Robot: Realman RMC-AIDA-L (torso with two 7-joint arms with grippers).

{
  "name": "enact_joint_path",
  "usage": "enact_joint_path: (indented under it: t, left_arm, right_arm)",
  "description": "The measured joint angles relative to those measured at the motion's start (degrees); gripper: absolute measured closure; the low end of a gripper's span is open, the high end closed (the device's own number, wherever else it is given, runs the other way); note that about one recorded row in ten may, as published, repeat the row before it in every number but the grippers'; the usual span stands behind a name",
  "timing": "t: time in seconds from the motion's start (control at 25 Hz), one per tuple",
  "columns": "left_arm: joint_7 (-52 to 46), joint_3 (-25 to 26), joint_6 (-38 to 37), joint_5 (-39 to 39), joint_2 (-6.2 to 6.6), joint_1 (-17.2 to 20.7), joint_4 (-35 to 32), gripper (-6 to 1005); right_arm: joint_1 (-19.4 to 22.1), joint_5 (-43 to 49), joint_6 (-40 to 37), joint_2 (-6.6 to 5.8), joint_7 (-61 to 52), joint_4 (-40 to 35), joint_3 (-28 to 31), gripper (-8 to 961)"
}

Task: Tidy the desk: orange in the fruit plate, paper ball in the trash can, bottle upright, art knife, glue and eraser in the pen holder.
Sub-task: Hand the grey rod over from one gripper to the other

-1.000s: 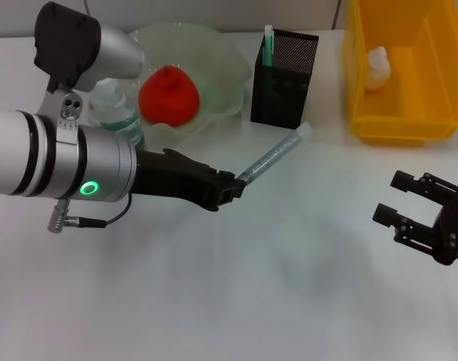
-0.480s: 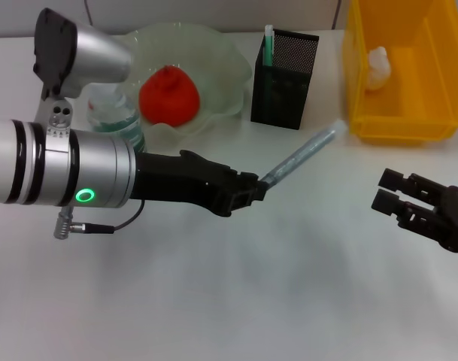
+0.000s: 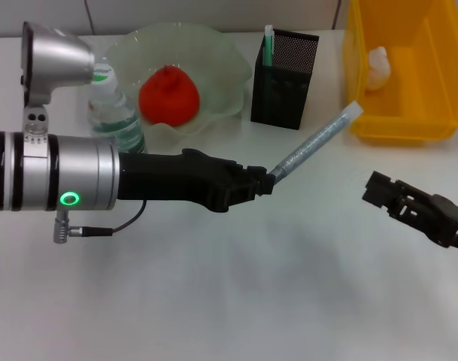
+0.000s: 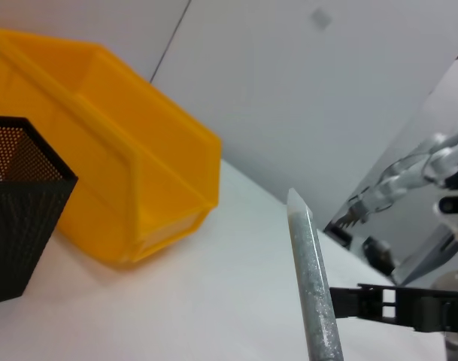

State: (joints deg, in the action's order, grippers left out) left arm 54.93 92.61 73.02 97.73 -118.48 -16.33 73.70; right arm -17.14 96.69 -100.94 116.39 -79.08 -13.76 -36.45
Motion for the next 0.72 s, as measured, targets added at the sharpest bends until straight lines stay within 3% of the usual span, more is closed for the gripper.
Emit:
enact_joint_path:
  t: [0.72]
  left_arm:
    - [13.5, 2.9, 4.4, -11.0, 0.01, -1.8, -13.8, 853]
  right_arm:
    - [-3.0, -0.2, 0.0, 2.24, -5.7, 3.5, 4.8, 263]
